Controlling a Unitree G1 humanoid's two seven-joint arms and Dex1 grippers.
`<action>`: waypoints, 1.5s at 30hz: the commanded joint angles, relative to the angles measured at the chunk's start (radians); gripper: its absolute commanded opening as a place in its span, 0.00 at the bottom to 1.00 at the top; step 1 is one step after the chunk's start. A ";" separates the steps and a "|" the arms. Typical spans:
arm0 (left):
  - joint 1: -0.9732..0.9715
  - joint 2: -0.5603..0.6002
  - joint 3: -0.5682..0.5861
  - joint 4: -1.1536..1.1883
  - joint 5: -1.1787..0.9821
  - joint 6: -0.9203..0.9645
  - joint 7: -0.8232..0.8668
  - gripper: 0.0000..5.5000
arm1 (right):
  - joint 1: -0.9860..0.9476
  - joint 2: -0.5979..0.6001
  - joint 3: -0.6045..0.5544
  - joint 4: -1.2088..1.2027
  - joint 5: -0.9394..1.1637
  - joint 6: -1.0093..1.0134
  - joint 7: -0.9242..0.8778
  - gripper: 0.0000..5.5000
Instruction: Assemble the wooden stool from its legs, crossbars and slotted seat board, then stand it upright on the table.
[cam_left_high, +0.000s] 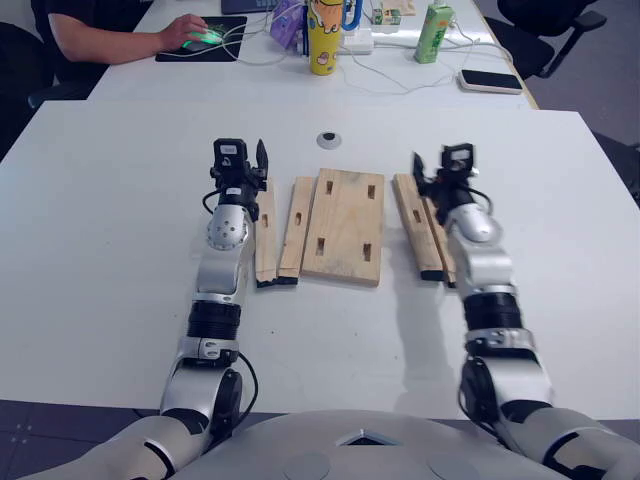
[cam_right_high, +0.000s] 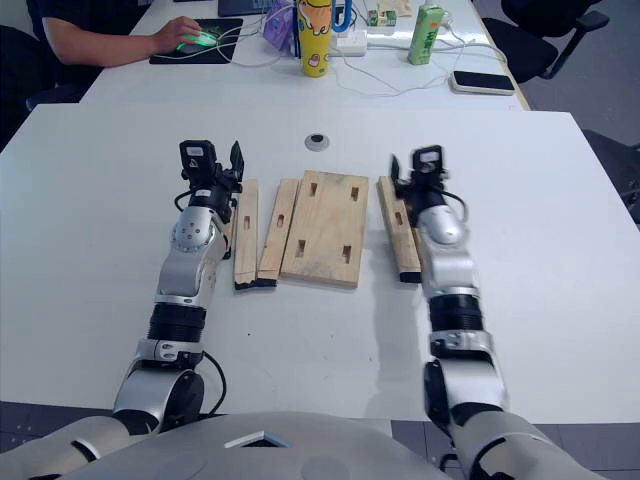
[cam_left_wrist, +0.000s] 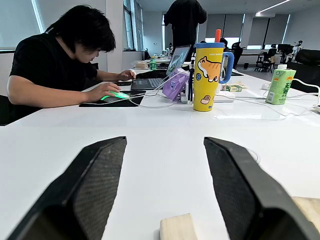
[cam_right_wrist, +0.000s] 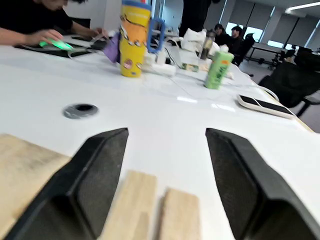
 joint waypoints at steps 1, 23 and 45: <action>0.051 -0.001 0.002 -0.037 0.003 0.016 0.004 0.52 | 0.065 -0.107 -0.021 -0.105 0.054 0.127 0.125 0.53; 0.088 -0.001 -0.006 -0.081 0.001 0.054 -0.019 0.52 | 0.161 -0.237 -0.009 -0.011 0.093 0.317 0.292 0.53; 0.073 0.005 -0.004 -0.063 0.004 0.049 -0.022 0.52 | 0.168 -0.156 0.051 0.022 0.149 0.656 0.251 0.35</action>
